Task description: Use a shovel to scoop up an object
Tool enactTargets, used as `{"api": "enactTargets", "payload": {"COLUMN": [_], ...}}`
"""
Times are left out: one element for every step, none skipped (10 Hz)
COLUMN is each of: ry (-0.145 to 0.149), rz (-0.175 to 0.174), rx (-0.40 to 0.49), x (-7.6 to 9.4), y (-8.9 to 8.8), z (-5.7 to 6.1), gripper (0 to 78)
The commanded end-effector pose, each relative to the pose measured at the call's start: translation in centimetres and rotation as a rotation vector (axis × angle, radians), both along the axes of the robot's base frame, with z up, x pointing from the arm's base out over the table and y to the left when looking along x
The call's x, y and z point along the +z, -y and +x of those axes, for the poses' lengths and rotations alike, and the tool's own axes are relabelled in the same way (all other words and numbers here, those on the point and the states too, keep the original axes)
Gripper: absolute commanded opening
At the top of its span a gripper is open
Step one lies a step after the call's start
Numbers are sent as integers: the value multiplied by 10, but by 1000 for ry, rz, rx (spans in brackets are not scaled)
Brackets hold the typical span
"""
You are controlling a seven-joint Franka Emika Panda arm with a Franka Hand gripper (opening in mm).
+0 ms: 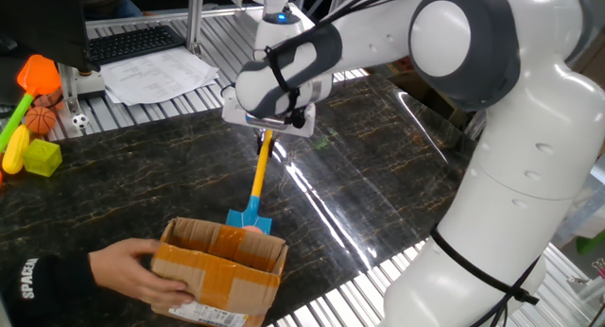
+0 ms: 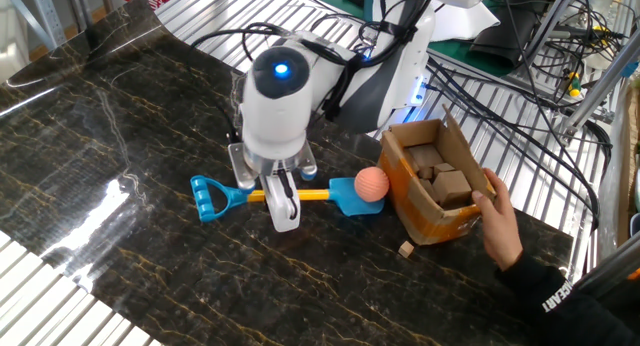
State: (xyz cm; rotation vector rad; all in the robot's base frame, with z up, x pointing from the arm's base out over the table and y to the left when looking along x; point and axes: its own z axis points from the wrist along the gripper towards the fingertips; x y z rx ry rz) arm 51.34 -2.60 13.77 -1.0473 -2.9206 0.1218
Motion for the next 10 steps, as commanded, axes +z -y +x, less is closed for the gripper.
{"api": "enactTargets", "payload": {"ry": [-52, -61, -67, -70, -70, -75, -77, -81, -86, -96], "rz": [12, 17, 22, 20, 19, 20, 22, 20, 24, 29], "rx": [-15, -1, 10, 13, 14, 23, 26, 32, 35, 41], "x": [4, 5, 5, 5, 6, 6, 7, 7, 9, 10], "y": [0, -1, -1, -1, -1, -1, 0, 0, 1, 1], "z": [9, 11, 12, 13, 13, 15, 16, 19, 23, 26], "gripper": [13, 13, 13, 13, 13, 13, 13, 13, 13, 13]}}
